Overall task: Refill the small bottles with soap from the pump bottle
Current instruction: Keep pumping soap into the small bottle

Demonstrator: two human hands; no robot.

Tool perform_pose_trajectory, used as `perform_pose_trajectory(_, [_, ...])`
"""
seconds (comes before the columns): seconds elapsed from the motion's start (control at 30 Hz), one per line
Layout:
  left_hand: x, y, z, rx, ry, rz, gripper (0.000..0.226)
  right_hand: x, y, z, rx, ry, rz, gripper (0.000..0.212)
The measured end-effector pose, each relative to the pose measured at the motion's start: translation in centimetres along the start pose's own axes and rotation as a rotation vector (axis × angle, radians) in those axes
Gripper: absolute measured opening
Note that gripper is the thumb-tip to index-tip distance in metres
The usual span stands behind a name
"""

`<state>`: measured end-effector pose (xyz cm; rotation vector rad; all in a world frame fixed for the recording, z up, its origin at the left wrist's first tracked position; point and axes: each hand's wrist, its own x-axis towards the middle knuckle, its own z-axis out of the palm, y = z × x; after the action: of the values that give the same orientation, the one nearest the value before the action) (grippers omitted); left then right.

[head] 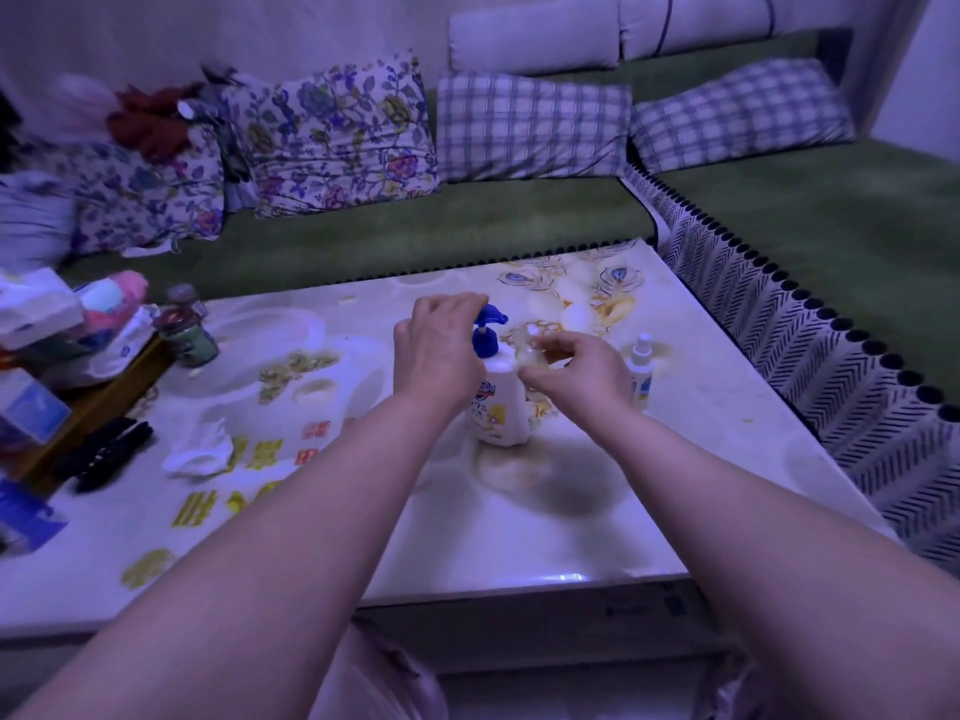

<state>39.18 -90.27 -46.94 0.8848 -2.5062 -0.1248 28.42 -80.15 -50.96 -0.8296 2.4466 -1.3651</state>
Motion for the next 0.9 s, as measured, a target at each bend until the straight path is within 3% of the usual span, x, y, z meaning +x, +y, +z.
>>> perform_pose_trajectory(0.9, [0.7, 0.4, -0.3, 0.017, -0.052, -0.064, 0.051, 0.6, -1.8, 0.2, -0.011, -0.015, 0.034, 0.04])
